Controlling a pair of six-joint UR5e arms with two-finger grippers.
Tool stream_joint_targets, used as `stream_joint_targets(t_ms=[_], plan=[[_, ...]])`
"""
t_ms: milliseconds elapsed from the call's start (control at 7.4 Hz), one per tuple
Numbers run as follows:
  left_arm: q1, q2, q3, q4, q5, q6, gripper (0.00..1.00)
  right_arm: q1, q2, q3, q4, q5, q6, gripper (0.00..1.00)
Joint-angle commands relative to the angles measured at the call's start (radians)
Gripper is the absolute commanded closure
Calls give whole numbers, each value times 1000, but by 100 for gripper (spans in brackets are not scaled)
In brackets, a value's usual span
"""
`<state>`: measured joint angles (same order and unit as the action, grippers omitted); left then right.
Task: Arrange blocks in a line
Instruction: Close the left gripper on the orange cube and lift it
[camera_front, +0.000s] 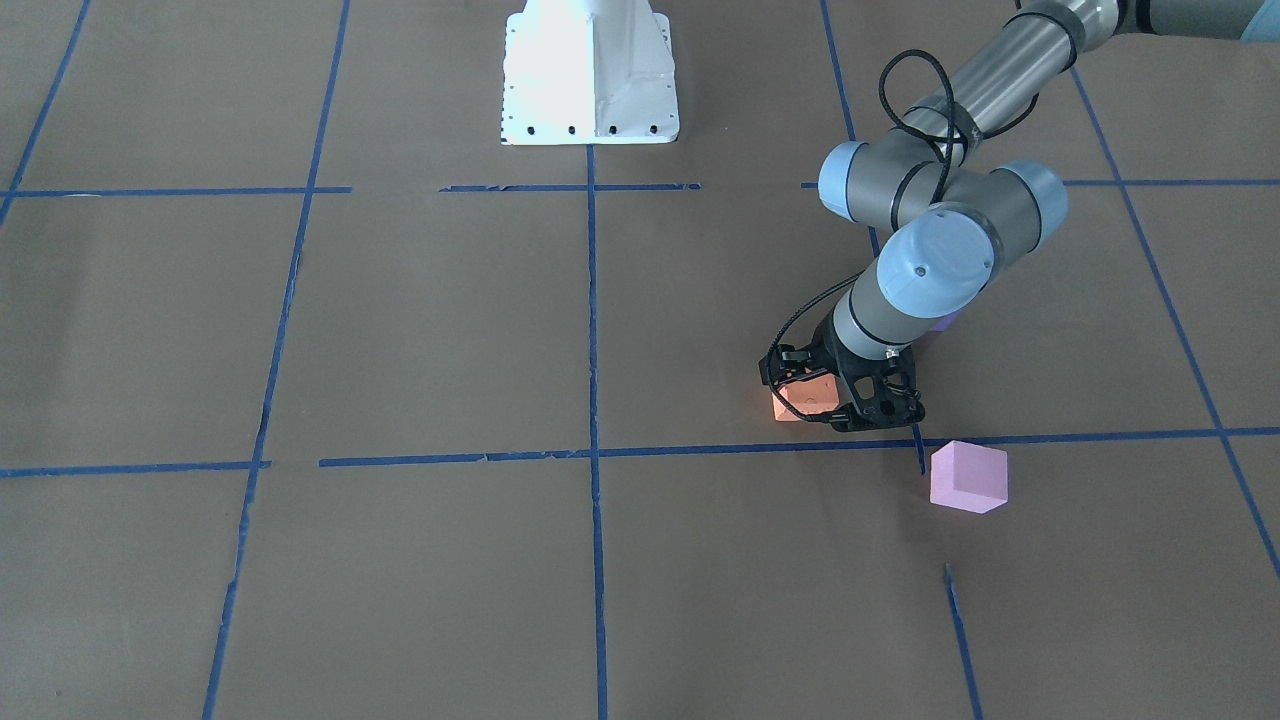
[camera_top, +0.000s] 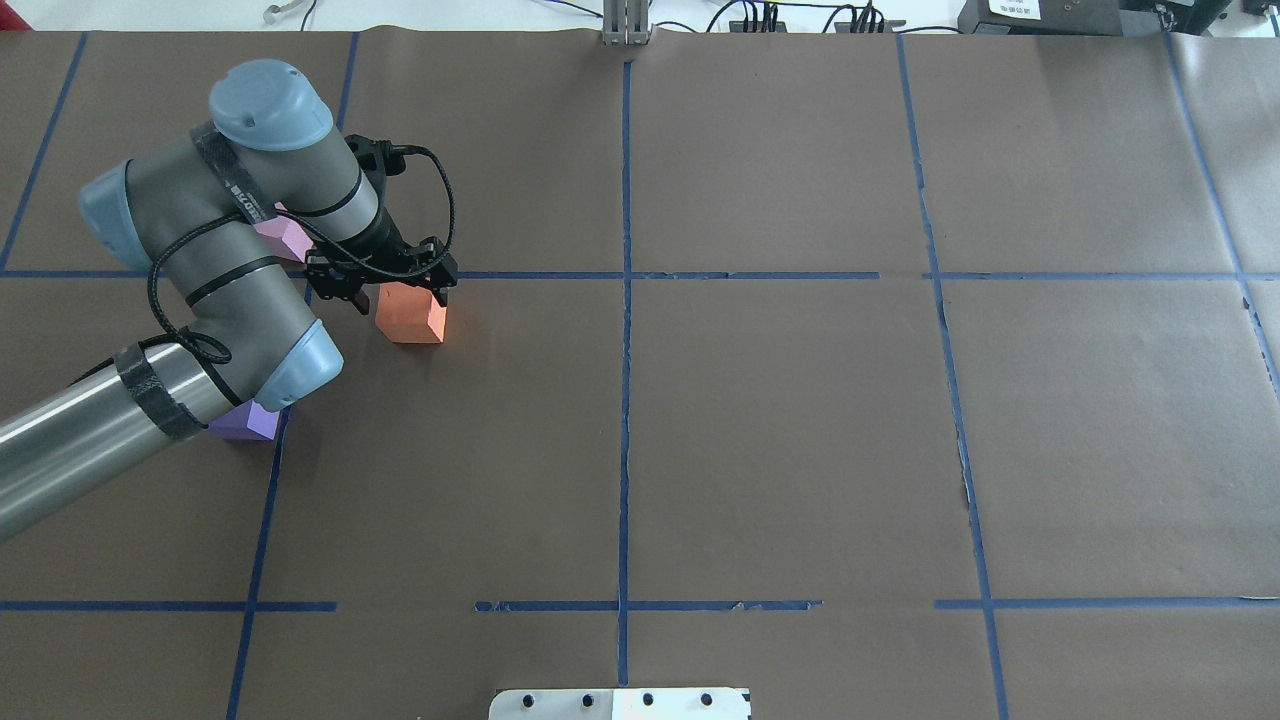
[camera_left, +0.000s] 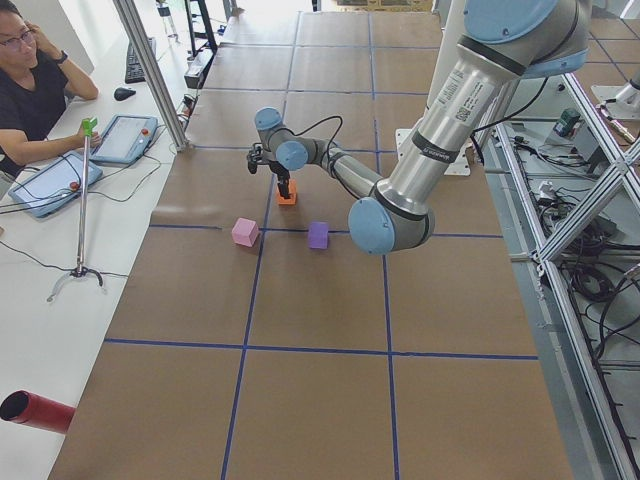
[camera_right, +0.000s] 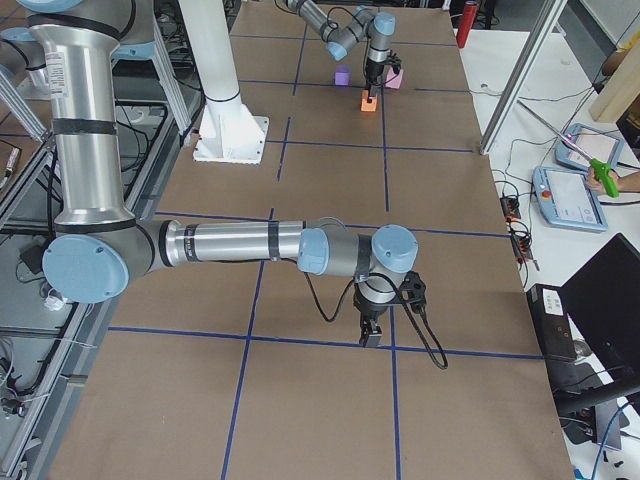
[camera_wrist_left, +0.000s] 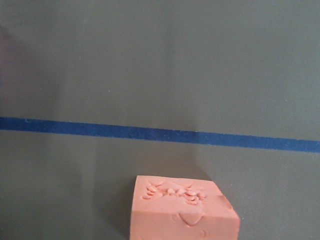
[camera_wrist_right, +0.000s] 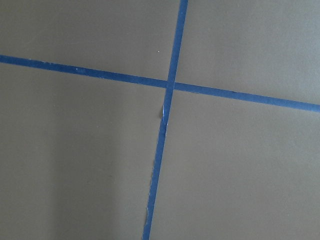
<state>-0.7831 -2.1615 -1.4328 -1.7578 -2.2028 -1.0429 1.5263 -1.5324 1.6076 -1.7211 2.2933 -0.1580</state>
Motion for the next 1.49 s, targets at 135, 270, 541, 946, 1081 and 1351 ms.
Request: stream_joint_targets(t_ms=[135,270,541,946,1081,1351], plan=[[5,0,43,-63,2,-12,0,0,0,0,0,0,0,0],[7,5,54,-81,3,-12,11,0,0,0,0,0,0,0],[5,6,49,-84,3,-8,72,0,0,0,0,0,0,0],[-80,25,-86,20,-1,9,100,0,0,0,0,0,0,0],[-88,32,-215,178,-1,76,100,0,0,0,0,0,0,0],[-180,19,-425,465,-8,165,100,0,0,0,0,0,0,0]])
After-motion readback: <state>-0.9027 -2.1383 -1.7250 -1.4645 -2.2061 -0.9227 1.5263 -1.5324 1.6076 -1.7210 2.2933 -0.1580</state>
